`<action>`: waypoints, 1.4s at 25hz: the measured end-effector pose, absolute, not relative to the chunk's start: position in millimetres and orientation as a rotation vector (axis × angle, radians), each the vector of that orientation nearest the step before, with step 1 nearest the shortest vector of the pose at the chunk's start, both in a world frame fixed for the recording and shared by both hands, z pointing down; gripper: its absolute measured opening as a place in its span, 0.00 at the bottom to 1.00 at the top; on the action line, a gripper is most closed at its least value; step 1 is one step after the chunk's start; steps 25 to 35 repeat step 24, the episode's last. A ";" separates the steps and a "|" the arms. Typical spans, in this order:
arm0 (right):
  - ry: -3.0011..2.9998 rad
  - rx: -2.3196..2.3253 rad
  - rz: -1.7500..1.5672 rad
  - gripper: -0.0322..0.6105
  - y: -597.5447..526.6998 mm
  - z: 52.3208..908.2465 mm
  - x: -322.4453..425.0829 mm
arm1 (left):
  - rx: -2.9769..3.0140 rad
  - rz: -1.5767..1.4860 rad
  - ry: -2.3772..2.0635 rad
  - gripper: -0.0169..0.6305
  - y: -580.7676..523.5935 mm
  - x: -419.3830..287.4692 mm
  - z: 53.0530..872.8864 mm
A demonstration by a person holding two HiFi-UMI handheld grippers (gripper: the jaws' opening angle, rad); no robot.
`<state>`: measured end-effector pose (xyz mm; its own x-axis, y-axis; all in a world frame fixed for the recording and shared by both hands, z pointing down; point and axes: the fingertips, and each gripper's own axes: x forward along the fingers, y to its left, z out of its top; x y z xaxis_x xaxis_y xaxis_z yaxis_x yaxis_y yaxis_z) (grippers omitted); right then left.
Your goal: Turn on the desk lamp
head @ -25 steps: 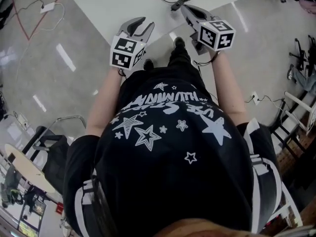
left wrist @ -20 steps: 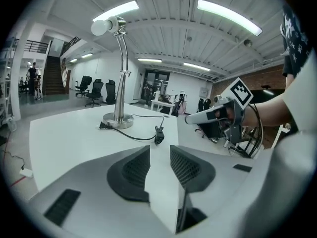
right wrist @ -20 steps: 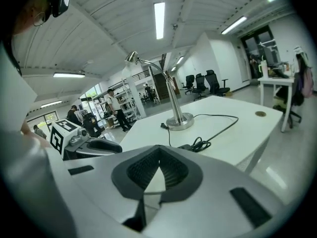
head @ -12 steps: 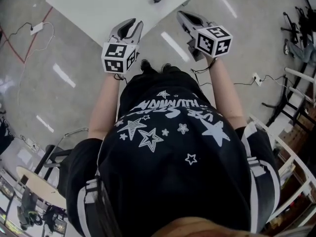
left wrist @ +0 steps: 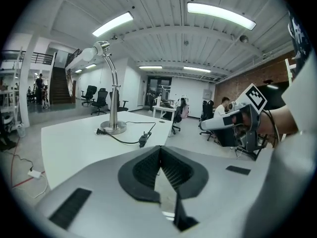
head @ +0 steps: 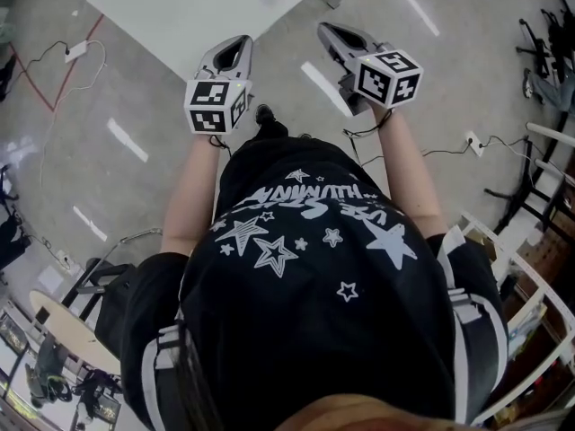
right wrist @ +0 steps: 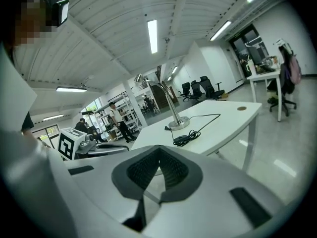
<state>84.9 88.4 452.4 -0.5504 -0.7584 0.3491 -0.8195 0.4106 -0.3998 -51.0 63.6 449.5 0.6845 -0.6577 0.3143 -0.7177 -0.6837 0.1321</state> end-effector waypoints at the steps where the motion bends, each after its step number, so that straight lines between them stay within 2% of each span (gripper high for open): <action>1: -2.550 1.417 0.815 0.06 94.2 450.7 85.2 | 2.649 0.353 -1.110 0.04 69.1 -48.7 447.5; 13: -2.588 1.291 0.771 0.06 146.9 456.1 90.4 | 2.647 0.327 -1.206 0.04 127.1 -29.4 431.3; 35: -2.596 1.212 0.757 0.06 176.5 460.5 69.0 | 2.630 0.314 -1.253 0.04 154.1 -41.7 424.9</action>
